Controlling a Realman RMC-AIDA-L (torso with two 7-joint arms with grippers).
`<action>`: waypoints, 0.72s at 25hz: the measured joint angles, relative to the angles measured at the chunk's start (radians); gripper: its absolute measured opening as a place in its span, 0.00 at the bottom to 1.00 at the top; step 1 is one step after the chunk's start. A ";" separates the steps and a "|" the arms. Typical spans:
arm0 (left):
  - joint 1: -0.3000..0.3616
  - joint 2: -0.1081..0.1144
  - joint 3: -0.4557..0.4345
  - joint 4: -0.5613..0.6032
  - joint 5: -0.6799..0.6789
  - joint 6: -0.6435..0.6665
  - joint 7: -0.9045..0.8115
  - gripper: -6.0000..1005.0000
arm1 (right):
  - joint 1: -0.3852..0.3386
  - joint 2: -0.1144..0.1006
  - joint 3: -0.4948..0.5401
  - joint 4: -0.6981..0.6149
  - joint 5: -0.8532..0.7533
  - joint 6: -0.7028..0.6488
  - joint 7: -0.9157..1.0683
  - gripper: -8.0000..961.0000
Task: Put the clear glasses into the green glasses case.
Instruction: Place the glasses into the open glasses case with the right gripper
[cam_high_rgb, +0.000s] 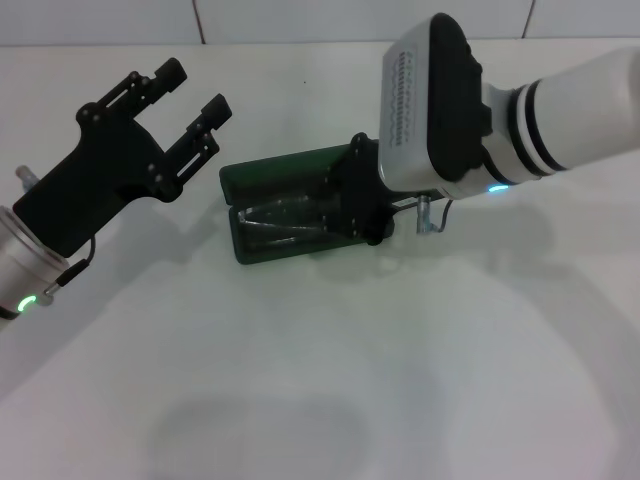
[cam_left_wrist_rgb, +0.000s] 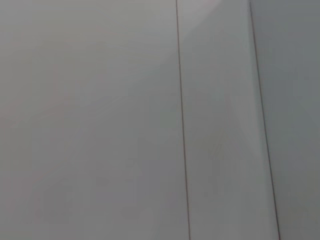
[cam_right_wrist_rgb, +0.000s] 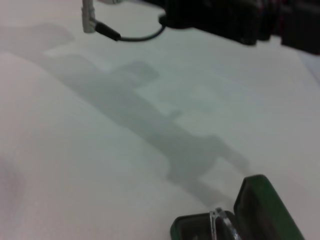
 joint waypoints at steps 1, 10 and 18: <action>0.000 0.000 0.000 0.000 0.000 0.001 -0.001 0.59 | 0.024 0.000 0.008 0.033 0.009 -0.008 0.001 0.30; -0.003 -0.003 0.000 0.001 0.005 0.001 -0.004 0.59 | 0.120 0.001 -0.006 0.189 0.063 -0.013 0.001 0.30; -0.008 -0.003 0.000 0.000 0.012 0.001 -0.005 0.60 | 0.121 0.001 -0.004 0.192 0.064 -0.071 0.002 0.30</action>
